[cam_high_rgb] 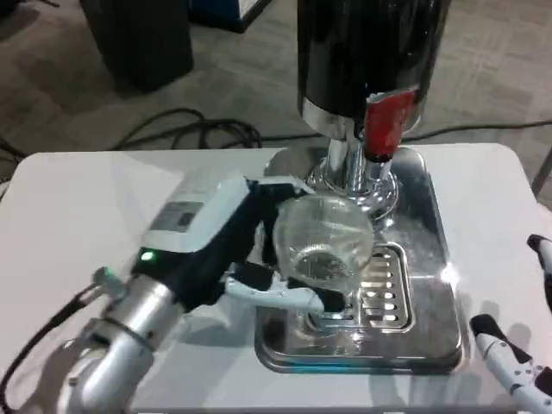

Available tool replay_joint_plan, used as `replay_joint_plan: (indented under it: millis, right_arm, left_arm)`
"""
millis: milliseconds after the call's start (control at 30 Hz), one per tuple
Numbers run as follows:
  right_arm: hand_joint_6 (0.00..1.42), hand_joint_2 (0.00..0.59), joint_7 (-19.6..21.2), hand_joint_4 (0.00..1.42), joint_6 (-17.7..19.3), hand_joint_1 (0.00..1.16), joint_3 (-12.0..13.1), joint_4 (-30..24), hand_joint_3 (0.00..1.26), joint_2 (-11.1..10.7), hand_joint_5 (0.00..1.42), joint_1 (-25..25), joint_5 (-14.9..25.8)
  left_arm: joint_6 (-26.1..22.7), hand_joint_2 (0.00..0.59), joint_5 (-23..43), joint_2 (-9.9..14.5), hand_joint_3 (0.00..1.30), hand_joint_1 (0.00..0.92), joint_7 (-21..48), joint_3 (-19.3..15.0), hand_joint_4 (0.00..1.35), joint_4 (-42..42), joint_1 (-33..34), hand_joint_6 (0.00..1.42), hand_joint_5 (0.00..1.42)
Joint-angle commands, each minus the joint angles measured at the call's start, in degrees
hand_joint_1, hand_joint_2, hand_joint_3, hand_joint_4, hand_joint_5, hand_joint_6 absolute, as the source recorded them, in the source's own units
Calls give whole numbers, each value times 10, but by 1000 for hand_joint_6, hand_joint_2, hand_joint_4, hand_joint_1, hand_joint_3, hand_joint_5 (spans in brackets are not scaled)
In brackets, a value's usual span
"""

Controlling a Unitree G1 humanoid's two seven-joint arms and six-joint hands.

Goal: Grasp the cup under the faucet to collect the drink, then remove the cup.

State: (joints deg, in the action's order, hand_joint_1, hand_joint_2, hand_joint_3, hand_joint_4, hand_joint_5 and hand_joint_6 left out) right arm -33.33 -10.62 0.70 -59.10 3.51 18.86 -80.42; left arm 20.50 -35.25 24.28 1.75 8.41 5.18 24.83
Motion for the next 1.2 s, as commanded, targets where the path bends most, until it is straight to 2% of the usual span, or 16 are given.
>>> replay_joint_plan:
  millis: [33, 567, 900, 967, 1067, 1133, 1200]
  right_arm:
    - [106, 361, 21, 0, 15, 58, 28, -9, 15, 16, 0, 16, 25]
    - [113, 354, 48, 0, 75, 64, 102, -9, 23, 33, 0, 48, 96]
    - [114, 375, 63, 0, 117, 78, 147, -9, 33, 48, 0, 77, 140]
    - [116, 377, 64, 0, 124, 80, 156, -9, 34, 51, 0, 80, 149]
    - [121, 379, 65, 0, 134, 81, 168, -9, 37, 54, 0, 83, 162]
    - [126, 380, 65, 0, 140, 84, 174, -9, 50, 56, 0, 84, 169]
    - [128, 377, 65, 0, 145, 94, 181, -9, 62, 57, 0, 87, 178]
  left_arm:
    - [-8, 0, -13, -8, 958, 679, -13, 15, 1046, 15, 15, 1424, 1272]
    - [-55, 0, -48, -44, 950, 663, -34, 53, 1033, 47, 58, 1424, 1259]
    - [-102, 0, -56, -56, 835, 593, -23, 67, 939, 37, 67, 1401, 1133]
    - [-112, 0, -59, -56, 807, 571, -20, 69, 894, 32, 67, 1379, 1109]
    - [-128, 9, -61, -53, 721, 508, -11, 72, 732, 21, 64, 1287, 964]
    - [-135, 53, -62, -49, 660, 414, -3, 72, 584, 13, 60, 1172, 835]
    - [-140, 77, -62, -47, 617, 325, 4, 73, 522, 7, 58, 1131, 740]
